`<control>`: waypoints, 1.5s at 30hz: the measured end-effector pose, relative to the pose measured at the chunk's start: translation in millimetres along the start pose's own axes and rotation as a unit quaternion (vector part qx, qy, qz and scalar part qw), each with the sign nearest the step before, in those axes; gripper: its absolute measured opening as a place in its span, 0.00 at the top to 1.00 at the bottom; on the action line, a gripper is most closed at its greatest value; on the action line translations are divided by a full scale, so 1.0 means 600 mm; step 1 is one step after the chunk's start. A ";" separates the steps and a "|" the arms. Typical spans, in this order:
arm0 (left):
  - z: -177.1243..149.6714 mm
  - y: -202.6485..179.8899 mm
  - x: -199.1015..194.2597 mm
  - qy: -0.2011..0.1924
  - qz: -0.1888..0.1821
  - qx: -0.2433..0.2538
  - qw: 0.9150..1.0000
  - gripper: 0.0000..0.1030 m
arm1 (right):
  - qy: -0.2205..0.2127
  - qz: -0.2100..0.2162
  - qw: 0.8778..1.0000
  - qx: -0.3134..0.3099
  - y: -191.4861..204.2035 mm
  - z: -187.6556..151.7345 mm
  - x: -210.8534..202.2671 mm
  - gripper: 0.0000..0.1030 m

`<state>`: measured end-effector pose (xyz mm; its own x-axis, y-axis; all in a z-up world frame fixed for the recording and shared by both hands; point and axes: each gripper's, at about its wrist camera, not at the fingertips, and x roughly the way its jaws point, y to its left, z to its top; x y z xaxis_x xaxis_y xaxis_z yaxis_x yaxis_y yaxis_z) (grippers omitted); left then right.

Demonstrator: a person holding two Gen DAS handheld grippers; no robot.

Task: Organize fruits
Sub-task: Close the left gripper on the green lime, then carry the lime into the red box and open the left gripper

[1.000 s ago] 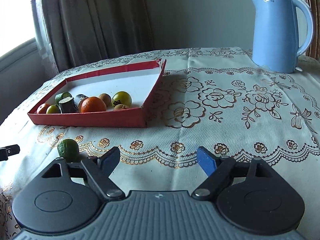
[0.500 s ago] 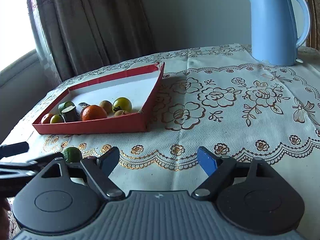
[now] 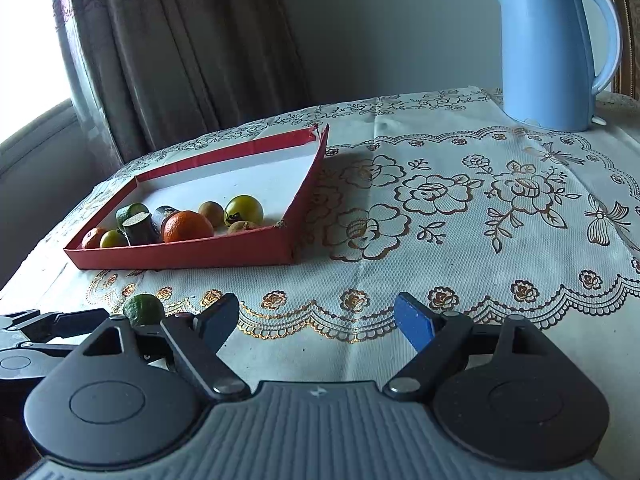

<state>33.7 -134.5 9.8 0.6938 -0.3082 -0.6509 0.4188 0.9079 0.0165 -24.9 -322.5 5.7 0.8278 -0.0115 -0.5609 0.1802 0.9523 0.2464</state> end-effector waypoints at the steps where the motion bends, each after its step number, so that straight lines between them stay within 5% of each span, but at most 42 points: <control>1: 0.000 0.000 0.000 0.000 -0.003 -0.002 1.000 0.26 | 0.000 0.000 1.000 0.000 0.000 0.000 0.000 0.17; 13: 0.000 -0.012 -0.007 -0.010 -0.025 0.003 1.000 0.65 | 0.000 0.001 1.000 0.001 0.000 0.000 0.000 0.17; 25: 0.005 0.004 -0.034 -0.027 -0.007 0.002 1.000 0.66 | -0.001 0.001 1.000 0.002 -0.001 0.001 0.000 0.17; 33: 0.076 0.048 -0.061 -0.070 0.036 -0.004 0.997 0.66 | -0.001 0.001 1.000 0.002 -0.001 0.000 0.001 0.17; 45: 0.168 0.072 0.025 -0.067 0.064 -0.003 0.996 0.66 | -0.001 0.002 1.000 0.002 0.000 0.000 0.001 0.16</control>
<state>121.0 -128.6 77.2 0.8136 -0.2249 -0.5362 0.3184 0.9439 0.0873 -24.4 -322.4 5.0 0.8293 -0.0091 -0.5588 0.1802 0.9508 0.2520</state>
